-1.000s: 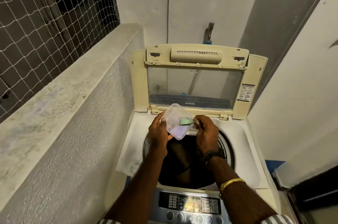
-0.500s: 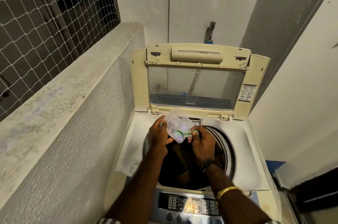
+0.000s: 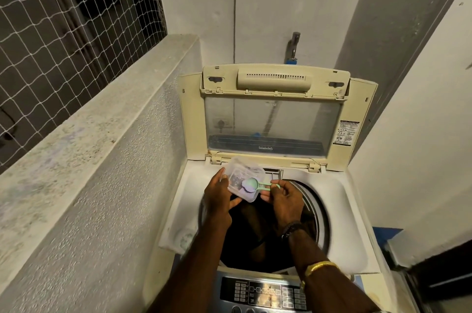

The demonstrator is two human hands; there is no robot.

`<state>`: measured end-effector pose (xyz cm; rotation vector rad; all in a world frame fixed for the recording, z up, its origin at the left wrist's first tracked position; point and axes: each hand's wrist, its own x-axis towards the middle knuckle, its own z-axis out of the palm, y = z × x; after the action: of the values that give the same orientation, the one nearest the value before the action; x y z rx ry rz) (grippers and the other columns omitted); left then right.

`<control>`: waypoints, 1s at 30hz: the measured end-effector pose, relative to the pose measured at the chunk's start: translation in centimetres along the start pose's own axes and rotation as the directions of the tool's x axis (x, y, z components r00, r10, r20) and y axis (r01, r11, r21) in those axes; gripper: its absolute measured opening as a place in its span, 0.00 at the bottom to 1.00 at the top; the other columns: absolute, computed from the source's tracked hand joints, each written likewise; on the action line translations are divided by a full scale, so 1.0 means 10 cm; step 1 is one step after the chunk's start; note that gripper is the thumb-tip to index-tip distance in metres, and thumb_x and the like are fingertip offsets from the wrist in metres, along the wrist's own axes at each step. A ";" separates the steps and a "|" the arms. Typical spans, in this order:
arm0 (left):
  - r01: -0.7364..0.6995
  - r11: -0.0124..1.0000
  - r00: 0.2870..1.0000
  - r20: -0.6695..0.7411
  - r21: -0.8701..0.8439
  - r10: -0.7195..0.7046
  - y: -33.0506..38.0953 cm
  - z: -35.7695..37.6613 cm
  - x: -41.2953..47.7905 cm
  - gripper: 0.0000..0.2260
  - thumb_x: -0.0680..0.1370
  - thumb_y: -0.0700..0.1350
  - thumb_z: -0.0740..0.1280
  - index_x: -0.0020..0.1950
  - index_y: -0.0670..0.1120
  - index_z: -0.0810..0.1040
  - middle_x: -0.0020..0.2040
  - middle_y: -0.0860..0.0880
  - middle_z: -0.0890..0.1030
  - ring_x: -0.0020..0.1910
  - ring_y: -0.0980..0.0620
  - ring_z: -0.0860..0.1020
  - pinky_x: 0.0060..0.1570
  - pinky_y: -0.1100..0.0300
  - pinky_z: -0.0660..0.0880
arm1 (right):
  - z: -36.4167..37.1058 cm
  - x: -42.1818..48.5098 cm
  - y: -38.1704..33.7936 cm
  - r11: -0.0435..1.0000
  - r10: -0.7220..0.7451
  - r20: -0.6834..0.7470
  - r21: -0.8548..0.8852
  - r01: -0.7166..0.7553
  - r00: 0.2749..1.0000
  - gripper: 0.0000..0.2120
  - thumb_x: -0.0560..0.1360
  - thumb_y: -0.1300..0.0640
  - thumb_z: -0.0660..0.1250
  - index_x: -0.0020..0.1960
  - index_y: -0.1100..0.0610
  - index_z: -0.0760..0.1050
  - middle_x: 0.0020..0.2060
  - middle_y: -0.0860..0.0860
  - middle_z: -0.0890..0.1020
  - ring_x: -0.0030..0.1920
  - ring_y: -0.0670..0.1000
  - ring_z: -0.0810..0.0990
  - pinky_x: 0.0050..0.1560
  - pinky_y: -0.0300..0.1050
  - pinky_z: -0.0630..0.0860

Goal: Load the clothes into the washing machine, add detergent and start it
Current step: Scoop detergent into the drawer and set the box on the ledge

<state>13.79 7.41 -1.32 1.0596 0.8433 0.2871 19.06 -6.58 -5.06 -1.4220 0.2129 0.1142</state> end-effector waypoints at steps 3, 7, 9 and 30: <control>0.005 0.999 1.000 -0.004 -0.038 -0.005 0.02 0.00 0.00 0.17 0.84 0.47 0.59 0.73 0.51 0.71 0.67 0.45 0.77 0.57 0.41 0.79 0.47 0.47 0.81 | 0.04 0.05 -0.05 0.998 0.013 0.001 0.064 -0.013 1.000 0.07 0.79 0.68 0.63 0.50 0.64 0.79 0.41 0.63 0.86 0.41 0.60 0.87 0.44 0.52 0.84; 0.011 0.996 0.999 -0.031 -0.089 -0.014 0.02 -0.04 0.03 0.16 0.83 0.46 0.61 0.71 0.50 0.73 0.65 0.44 0.78 0.57 0.41 0.80 0.41 0.51 0.82 | 0.06 0.15 -0.20 0.992 0.009 -0.012 0.129 -0.008 1.000 0.06 0.79 0.69 0.63 0.51 0.66 0.78 0.40 0.62 0.85 0.39 0.59 0.86 0.40 0.46 0.84; 0.012 0.995 0.999 -0.033 -0.100 -0.015 0.02 -0.08 0.03 0.15 0.83 0.47 0.61 0.69 0.51 0.74 0.62 0.45 0.79 0.56 0.42 0.80 0.40 0.51 0.82 | 0.06 0.21 -0.28 0.985 0.010 -0.017 0.173 -0.007 1.000 0.05 0.79 0.69 0.63 0.51 0.66 0.78 0.40 0.62 0.84 0.37 0.57 0.86 0.39 0.45 0.84; 0.045 0.992 0.996 -0.068 -0.121 -0.053 -0.07 -0.23 0.16 0.16 0.81 0.49 0.64 0.69 0.50 0.75 0.65 0.44 0.78 0.59 0.40 0.79 0.47 0.45 0.82 | -0.18 0.41 -0.03 0.926 -0.234 -0.076 -0.320 0.199 0.969 0.05 0.79 0.63 0.66 0.51 0.59 0.81 0.42 0.51 0.84 0.41 0.42 0.83 0.51 0.39 0.81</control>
<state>13.05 9.48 -3.18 0.9201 0.9037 0.3317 23.01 -8.62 -5.89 -1.7595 0.1318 -0.1216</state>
